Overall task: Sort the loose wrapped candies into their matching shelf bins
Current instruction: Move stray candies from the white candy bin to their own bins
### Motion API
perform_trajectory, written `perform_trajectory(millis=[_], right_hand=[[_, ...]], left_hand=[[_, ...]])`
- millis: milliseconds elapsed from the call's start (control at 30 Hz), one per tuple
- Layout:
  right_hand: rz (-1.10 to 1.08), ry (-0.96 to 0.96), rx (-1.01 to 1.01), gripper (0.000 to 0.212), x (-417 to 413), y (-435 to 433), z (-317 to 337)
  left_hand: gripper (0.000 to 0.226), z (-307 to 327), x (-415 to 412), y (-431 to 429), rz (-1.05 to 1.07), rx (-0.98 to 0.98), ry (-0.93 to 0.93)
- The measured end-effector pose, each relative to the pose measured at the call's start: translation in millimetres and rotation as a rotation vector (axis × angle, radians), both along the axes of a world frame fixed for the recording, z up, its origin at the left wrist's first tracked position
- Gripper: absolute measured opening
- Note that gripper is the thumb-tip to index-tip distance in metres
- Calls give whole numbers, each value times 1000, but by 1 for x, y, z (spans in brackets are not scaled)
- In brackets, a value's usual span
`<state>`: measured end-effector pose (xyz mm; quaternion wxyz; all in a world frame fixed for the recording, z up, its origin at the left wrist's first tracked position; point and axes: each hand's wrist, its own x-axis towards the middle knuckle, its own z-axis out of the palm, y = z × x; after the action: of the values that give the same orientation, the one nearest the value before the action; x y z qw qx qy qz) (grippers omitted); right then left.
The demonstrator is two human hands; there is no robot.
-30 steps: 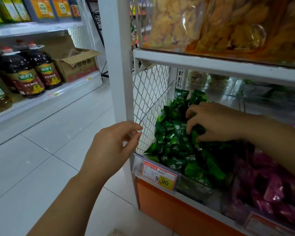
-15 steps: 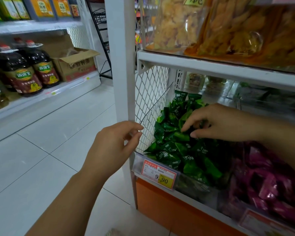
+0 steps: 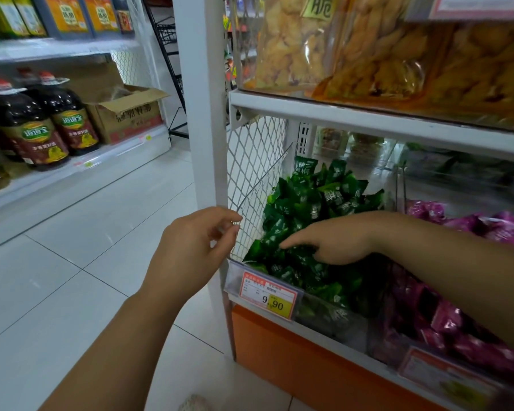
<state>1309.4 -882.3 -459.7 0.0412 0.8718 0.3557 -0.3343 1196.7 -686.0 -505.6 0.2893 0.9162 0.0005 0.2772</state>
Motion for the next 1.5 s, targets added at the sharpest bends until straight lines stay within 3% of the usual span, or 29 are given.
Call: perform_trajectory(millis=[300, 567, 767, 867, 933, 1033, 1133, 1500], right_hand=[[-59, -84, 109, 70, 14, -6, 2], [-264, 136, 369, 60, 30, -17, 11], [-221, 71, 440, 50, 23, -21, 24], [-172, 63, 417, 39, 11, -18, 28], [-223, 199, 319, 31, 2, -16, 26], [-250, 402, 81, 32, -11, -10, 14], [-271, 417, -9, 36, -17, -3, 1], [-345, 333, 146, 61, -18, -6, -5]], left_hand=[[16, 2, 0, 0, 5, 3, 11], [17, 1, 1, 0, 2, 13, 9], [15, 1, 1, 0, -2, 22, -16], [15, 0, 1, 0, -3, 27, -27], [15, 0, 1, 0, -2, 32, -28], [15, 0, 1, 0, -4, 26, -26], [16, 0, 1, 0, -4, 24, -21], [17, 0, 1, -1, 17, 2, -8]])
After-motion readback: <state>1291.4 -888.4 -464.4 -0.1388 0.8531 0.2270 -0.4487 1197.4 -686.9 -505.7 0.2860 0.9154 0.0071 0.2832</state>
